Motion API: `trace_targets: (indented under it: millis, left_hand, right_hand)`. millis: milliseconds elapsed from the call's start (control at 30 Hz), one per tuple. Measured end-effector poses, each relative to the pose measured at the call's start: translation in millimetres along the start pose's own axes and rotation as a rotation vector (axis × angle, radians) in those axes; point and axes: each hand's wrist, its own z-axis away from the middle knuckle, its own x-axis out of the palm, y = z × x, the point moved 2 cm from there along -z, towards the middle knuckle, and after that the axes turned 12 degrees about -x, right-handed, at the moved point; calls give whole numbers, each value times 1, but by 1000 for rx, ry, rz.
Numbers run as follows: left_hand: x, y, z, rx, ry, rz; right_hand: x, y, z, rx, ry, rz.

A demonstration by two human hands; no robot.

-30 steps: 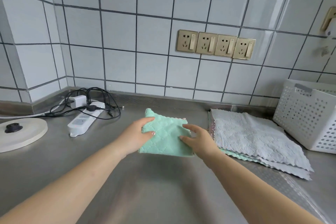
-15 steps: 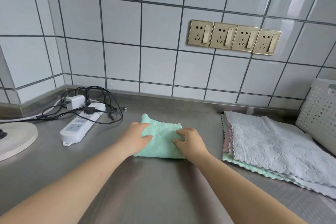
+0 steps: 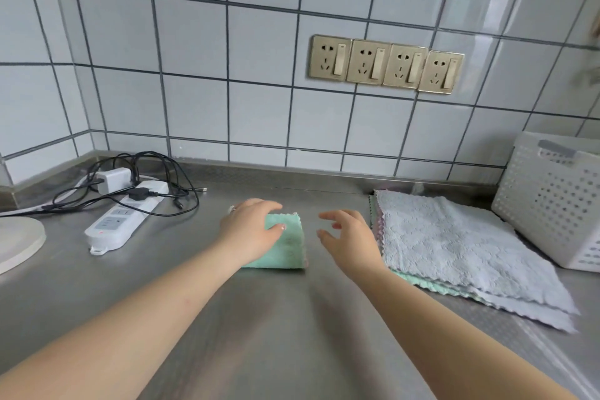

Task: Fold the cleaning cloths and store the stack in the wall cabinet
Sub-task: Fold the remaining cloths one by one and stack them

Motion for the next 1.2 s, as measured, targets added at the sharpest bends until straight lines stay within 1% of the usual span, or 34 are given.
trace_targets:
  millis: [67, 167, 300, 400, 533, 633, 733, 800, 1000, 1167, 1200]
  left_hand:
    - [6, 28, 8, 87, -25, 61]
    - [22, 72, 23, 199, -60, 87]
    - [56, 123, 40, 278, -143, 72]
    - [85, 154, 49, 314, -215, 56]
    - [108, 170, 52, 374, -254, 42]
    - [124, 184, 55, 427, -287, 19]
    - [138, 189, 53, 447, -276, -21]
    - [144, 189, 51, 451, -251, -41]
    - [147, 188, 44, 471, -193, 5]
    - [146, 190, 48, 569, -99, -177]
    - [145, 191, 47, 568, -96, -170]
  right_hand:
    - [-19, 8, 11, 11, 14, 18]
    - [-55, 30, 27, 81, 31, 82]
    - [-105, 62, 51, 154, 70, 156]
    - [-139, 91, 72, 210, 63, 227]
    - [-155, 114, 89, 208, -28, 321]
    - [-161, 131, 97, 243, -104, 324]
    - [-164, 138, 99, 231, -181, 321]
    - [-165, 141, 97, 207, -197, 342]
    - [-165, 153, 96, 205, -103, 374]
    - [-162, 160, 88, 214, -59, 496]
    - [-161, 160, 87, 200, -63, 515]
